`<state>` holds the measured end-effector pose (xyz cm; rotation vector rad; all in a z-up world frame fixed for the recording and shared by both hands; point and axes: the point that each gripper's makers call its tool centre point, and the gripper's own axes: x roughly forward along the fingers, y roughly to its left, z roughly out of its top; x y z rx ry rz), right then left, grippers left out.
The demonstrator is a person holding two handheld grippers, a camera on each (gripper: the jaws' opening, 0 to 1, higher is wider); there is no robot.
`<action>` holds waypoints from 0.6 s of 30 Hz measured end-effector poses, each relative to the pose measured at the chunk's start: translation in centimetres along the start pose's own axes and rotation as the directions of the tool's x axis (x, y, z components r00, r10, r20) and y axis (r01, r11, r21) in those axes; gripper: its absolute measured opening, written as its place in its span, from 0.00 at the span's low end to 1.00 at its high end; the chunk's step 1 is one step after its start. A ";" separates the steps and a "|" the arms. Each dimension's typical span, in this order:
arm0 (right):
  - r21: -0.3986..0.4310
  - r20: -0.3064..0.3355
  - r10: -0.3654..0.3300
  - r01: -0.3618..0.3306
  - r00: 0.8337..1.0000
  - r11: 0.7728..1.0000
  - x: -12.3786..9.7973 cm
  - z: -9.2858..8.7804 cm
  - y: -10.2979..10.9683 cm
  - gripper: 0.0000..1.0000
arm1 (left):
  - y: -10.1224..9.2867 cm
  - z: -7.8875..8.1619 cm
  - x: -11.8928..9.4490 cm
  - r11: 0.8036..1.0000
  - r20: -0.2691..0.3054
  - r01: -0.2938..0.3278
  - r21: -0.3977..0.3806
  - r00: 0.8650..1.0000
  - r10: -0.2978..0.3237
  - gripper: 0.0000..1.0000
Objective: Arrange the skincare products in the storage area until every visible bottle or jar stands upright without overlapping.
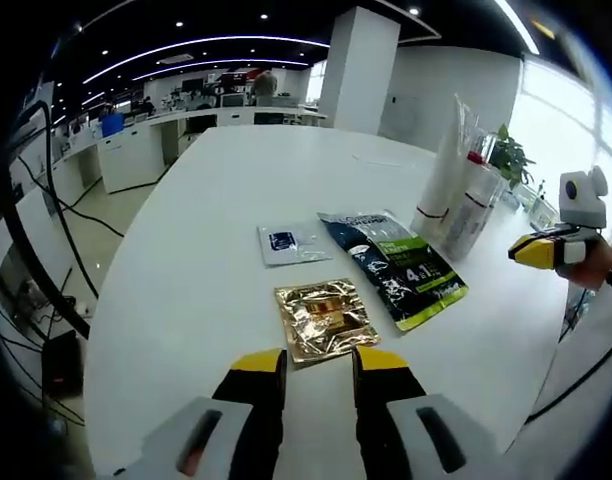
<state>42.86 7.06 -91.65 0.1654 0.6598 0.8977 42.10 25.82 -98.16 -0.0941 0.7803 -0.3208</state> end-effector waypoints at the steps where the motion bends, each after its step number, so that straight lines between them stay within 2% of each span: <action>1: 0.001 0.000 0.000 0.000 1.000 1.000 0.0 0.0 0.0 0.04 | 0.0 0.0 0.0 1.000 -0.001 -0.001 0.000 1.000 0.001 0.27; 12: 0.005 -0.006 0.004 -0.004 1.000 1.000 0.2 -0.1 0.1 0.04 | -0.3 -0.2 -0.2 1.000 -0.003 0.010 -0.011 1.000 -0.010 0.26; 14: 0.003 -0.006 0.004 -0.004 1.000 1.000 0.2 -0.1 0.1 0.04 | -0.7 -0.4 -0.3 0.999 -0.012 0.033 -0.026 0.999 -0.034 0.23; 18: 0.002 -0.010 0.005 -0.005 1.000 1.000 0.3 -0.2 0.1 0.04 | -0.3 -0.3 -0.4 1.000 -0.003 0.014 -0.019 1.000 -0.014 0.26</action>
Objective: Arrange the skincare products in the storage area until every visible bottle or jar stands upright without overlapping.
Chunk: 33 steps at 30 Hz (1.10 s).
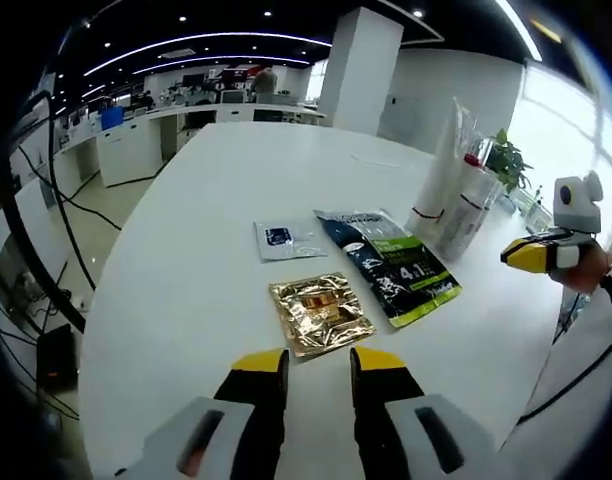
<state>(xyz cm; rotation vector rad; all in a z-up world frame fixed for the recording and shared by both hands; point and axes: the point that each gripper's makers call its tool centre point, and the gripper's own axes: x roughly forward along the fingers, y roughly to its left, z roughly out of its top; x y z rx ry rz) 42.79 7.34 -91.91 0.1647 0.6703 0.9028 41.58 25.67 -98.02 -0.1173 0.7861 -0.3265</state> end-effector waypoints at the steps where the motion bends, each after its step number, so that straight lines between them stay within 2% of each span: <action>1: -0.003 -0.001 -0.001 0.001 1.000 1.000 0.0 0.0 0.0 0.04 | 0.2 0.0 -0.1 1.000 0.002 -0.008 -0.004 1.000 0.008 0.27; 4: -0.005 -0.003 0.001 -0.001 1.000 1.000 0.1 -0.1 0.0 0.04 | 0.8 0.3 -0.4 0.999 0.013 -0.028 -0.016 1.000 0.028 0.26; 7: -0.013 -0.007 0.002 -0.002 1.000 1.000 0.4 -0.2 0.0 0.05 | 1.0 1.5 -0.6 0.999 0.053 -0.041 -0.021 0.998 0.042 0.26; 10: -0.038 -0.028 -0.002 0.001 1.000 0.999 1.2 -0.7 -0.1 0.08 | -0.8 3.6 -0.2 0.999 0.094 0.026 -0.038 0.995 -0.022 0.26; 12: -0.079 -0.037 -0.028 0.025 0.999 0.997 1.8 -1.0 -0.6 0.08 | -2.7 4.4 0.5 0.996 0.099 0.083 -0.023 0.992 -0.080 0.26; 14: -0.116 -0.042 -0.047 0.042 0.998 0.992 2.4 -1.1 -0.9 0.09 | -4.0 4.9 1.3 0.995 0.101 0.104 -0.002 0.990 -0.103 0.28; 17: -0.145 -0.043 -0.072 0.065 0.996 0.987 3.1 -1.2 -1.2 0.11 | -5.6 5.4 3.5 0.992 0.079 0.130 0.007 0.988 -0.130 0.30; 19: -0.174 -0.054 -0.088 0.077 0.995 0.982 3.4 -1.5 -1.4 0.11 | -5.9 5.1 4.3 0.991 0.049 0.135 0.003 0.990 -0.135 0.31; 21: -0.212 -0.069 -0.114 0.097 0.991 0.973 3.7 -2.0 -1.9 0.12 | -5.9 4.9 5.4 0.993 0.020 0.113 0.018 0.993 -0.114 0.31; 25: -0.215 -0.088 -0.131 0.109 0.988 0.970 4.0 -2.6 -2.4 0.12 | -5.2 4.9 6.1 0.996 -0.004 0.075 0.050 0.997 -0.075 0.31; 33: -0.207 -0.107 -0.120 0.096 0.987 0.974 4.5 -3.1 -2.1 0.12 | -5.4 5.5 6.6 0.995 0.001 0.095 0.044 0.995 -0.095 0.29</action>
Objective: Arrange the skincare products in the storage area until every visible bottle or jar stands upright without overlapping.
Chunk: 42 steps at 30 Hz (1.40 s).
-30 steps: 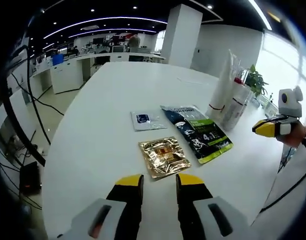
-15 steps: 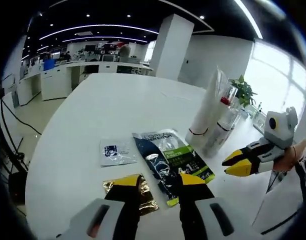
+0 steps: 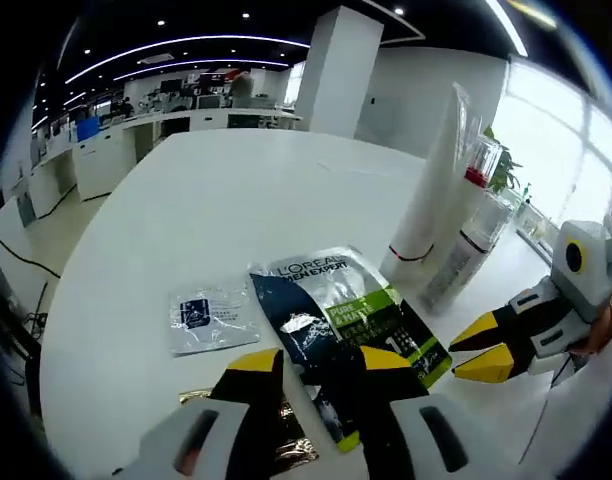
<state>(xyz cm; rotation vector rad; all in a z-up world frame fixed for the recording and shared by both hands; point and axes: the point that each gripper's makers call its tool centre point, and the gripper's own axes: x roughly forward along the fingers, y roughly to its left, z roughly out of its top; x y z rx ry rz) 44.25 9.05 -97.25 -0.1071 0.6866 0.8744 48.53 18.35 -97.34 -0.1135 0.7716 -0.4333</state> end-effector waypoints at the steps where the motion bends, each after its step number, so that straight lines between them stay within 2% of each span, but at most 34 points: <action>1: 0.000 0.000 0.001 -0.001 1.000 1.000 0.0 0.0 0.1 0.12 | -0.1 0.0 0.0 1.000 0.001 0.004 -0.002 1.000 -0.004 0.29; 17: 0.000 0.003 -0.004 0.004 1.000 1.000 -0.2 0.1 -0.1 0.12 | -0.2 -0.3 0.1 1.000 -0.010 0.018 -0.019 1.000 -0.018 0.29; 21: -0.002 0.019 -0.010 0.010 1.000 1.000 -0.9 0.4 -0.2 0.12 | 0.2 0.4 -0.8 1.000 0.029 0.003 -0.020 1.000 -0.003 0.30; 25: 0.026 0.033 -0.006 0.005 0.999 1.000 -1.6 0.4 -0.4 0.12 | 2.6 1.0 -1.5 0.998 0.065 -0.059 -0.038 0.996 0.061 0.30; 28: 0.030 0.030 -0.010 0.009 1.000 1.000 -2.2 0.1 -0.6 0.13 | 5.1 1.1 -1.8 0.985 0.059 -0.134 -0.112 0.988 0.141 0.30; 31: 0.032 0.027 -0.019 0.018 0.999 0.999 -2.9 -0.3 -0.9 0.13 | 6.7 1.7 -2.0 0.973 0.086 -0.166 -0.162 0.980 0.181 0.30; 36: 0.057 0.032 -0.042 0.040 0.999 0.998 -3.6 -0.5 -1.6 0.13 | 8.3 1.9 -1.4 0.963 0.077 -0.173 -0.204 0.978 0.192 0.30; 38: 0.062 0.032 -0.053 0.051 0.998 0.997 -3.6 -0.5 -1.9 0.13 | 8.8 1.9 -1.3 0.951 0.072 -0.173 -0.258 0.978 0.197 0.31; 42: 0.065 0.041 -0.057 0.054 0.998 0.996 -3.7 -0.3 -2.1 0.13 | 8.5 1.8 -1.2 0.947 0.078 -0.152 -0.284 0.980 0.181 0.31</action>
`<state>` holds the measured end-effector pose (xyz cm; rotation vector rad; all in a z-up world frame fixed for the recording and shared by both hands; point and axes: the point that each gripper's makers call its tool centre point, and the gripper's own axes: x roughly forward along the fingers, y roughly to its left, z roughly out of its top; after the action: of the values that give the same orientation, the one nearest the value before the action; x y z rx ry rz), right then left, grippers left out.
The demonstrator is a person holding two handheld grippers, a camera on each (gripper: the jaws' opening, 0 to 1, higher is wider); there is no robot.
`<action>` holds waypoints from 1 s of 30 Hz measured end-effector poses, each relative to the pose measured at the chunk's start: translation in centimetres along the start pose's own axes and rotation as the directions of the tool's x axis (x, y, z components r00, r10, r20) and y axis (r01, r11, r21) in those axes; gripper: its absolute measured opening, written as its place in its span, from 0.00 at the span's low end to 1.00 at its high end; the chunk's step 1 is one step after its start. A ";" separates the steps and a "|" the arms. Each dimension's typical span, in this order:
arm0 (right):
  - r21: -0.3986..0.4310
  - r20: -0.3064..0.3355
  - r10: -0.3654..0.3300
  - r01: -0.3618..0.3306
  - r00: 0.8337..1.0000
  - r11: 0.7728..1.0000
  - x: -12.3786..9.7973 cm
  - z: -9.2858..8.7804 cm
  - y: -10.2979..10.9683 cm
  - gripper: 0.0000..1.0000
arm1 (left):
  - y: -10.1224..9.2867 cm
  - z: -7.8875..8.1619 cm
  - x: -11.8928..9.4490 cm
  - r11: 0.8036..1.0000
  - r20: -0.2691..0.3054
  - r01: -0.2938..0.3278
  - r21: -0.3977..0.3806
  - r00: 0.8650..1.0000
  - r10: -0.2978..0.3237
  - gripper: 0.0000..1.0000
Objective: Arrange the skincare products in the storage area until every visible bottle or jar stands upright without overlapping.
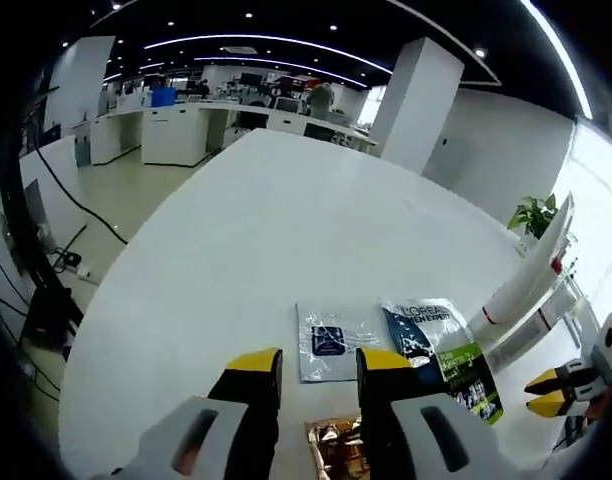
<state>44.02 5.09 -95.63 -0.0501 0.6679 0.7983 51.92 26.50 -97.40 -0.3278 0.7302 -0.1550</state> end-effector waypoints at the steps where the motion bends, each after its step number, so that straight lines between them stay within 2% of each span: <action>1: 0.001 0.004 -0.001 0.001 1.000 1.000 0.0 0.1 0.0 0.13 | -0.1 -0.1 0.0 1.000 -0.004 0.002 0.004 1.000 -0.002 0.30; 4: 0.004 0.004 -0.002 0.002 1.000 1.000 0.0 0.1 -0.1 0.13 | -0.1 -0.3 0.0 1.000 -0.001 -0.001 0.030 1.000 0.001 0.30; 13: 0.000 0.001 -0.001 0.001 1.000 1.000 0.1 0.0 -0.1 0.13 | -0.8 -0.6 0.0 0.999 -0.005 0.018 0.045 1.000 -0.018 0.30; 23: 0.001 -0.009 -0.002 0.002 1.000 1.000 0.1 -0.5 -0.2 0.13 | -0.8 -0.8 -0.6 0.999 -0.009 0.018 0.038 1.000 -0.018 0.29; 30: -0.030 0.024 0.008 -0.007 1.000 1.000 0.1 0.3 0.1 0.13 | -0.9 -0.1 -2.6 0.999 0.050 -0.007 0.053 0.999 0.005 0.29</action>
<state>44.11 5.32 -95.42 -0.0655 0.6334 0.8150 49.91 26.30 -95.49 -0.2781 0.6766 -0.1599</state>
